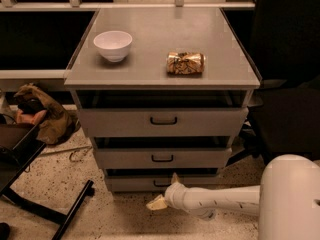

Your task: Open bottom drawer

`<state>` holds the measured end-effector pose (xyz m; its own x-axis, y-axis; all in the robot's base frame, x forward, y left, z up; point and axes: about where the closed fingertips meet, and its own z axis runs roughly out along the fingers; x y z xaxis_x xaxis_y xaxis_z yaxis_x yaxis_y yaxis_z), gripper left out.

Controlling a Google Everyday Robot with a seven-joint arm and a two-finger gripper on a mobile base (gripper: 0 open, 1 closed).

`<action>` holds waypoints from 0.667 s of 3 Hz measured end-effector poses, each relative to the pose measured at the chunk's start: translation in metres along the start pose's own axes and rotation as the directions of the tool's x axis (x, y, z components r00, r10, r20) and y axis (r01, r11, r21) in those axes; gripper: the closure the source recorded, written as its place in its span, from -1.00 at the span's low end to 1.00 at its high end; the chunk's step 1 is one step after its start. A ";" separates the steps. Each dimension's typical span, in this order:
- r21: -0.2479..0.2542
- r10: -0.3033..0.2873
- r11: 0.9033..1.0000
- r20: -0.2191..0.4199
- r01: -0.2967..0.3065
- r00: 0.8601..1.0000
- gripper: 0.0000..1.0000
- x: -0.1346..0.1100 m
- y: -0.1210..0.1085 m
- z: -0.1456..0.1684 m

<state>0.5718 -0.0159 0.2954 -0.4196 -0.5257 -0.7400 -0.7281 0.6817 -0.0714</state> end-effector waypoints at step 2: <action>-0.006 -0.001 1.000 0.005 0.001 1.000 -1.00 0.002 -0.002 0.014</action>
Offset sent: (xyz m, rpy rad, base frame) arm 0.0270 0.0111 -0.0327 0.0168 -0.0031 0.0123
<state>0.5800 -0.0116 0.2850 -0.4165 -0.5236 -0.7432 -0.7315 0.6784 -0.0680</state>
